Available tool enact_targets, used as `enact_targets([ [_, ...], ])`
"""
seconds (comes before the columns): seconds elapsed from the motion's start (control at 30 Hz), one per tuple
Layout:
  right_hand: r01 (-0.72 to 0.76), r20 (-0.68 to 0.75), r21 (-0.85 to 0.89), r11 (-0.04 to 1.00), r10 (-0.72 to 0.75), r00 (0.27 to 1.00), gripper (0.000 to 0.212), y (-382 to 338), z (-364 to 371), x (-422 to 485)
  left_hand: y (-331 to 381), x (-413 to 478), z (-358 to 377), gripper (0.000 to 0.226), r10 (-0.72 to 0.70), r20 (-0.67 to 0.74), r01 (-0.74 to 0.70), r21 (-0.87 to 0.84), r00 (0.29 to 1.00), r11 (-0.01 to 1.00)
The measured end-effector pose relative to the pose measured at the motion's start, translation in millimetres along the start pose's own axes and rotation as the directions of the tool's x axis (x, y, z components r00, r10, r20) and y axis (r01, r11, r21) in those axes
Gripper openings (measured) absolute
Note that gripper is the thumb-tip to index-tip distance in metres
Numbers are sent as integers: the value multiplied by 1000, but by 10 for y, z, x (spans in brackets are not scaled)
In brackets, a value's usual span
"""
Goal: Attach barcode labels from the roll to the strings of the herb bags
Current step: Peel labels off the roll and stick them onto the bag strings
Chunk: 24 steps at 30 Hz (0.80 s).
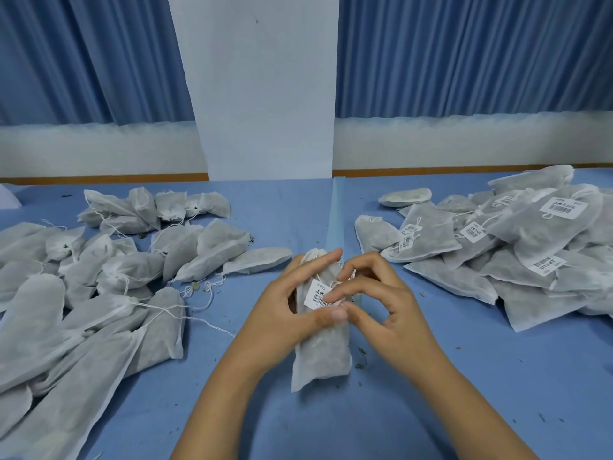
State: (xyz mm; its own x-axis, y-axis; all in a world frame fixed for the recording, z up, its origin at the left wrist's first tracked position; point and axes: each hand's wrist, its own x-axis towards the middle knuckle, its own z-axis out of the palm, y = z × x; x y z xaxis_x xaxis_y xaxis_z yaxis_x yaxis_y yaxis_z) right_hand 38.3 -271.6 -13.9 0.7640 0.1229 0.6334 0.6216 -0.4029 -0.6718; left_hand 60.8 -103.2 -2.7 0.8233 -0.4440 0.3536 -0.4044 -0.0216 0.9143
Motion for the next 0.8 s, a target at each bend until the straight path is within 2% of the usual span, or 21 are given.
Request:
enact_targets([
  [0.13, -19, 74, 4, 1000, 19, 997, 14, 19, -28, -1, -3, 12, 33, 30, 12, -23, -14, -75, 1000, 997],
  [0.23, -65, 135, 94, 993, 52, 989, 29, 34, -38, -20, -11, 25, 49, 37, 19, -84, -22, -36, 996, 999],
  [0.37, -208, 37, 285, 936, 206, 978, 25, 61, 77, -18, -43, 30, 27, 47, 59, -141, -57, 17, 988, 998],
  [0.43, -311, 54, 435, 845, 321, 946, 32, 72, 146, -13, -48, 21, 31, 53, 82, -123, -76, 56, 989, 996],
  [0.53, -364, 115, 590, 721, 372, 921, 38, 65, 166, -4, -38, 9, 24, 56, 115, -121, -106, 74, 986, 992],
  [0.63, -364, 112, 643, 674, 387, 915, 39, 56, 156, 7, -25, 5, 10, 57, 117, -138, -110, 62, 983, 992],
  [0.8, -364, 99, 596, 716, 384, 918, 30, 84, 148, 2, -27, 2, 38, 67, 131, -77, -122, 115, 988, 986],
])
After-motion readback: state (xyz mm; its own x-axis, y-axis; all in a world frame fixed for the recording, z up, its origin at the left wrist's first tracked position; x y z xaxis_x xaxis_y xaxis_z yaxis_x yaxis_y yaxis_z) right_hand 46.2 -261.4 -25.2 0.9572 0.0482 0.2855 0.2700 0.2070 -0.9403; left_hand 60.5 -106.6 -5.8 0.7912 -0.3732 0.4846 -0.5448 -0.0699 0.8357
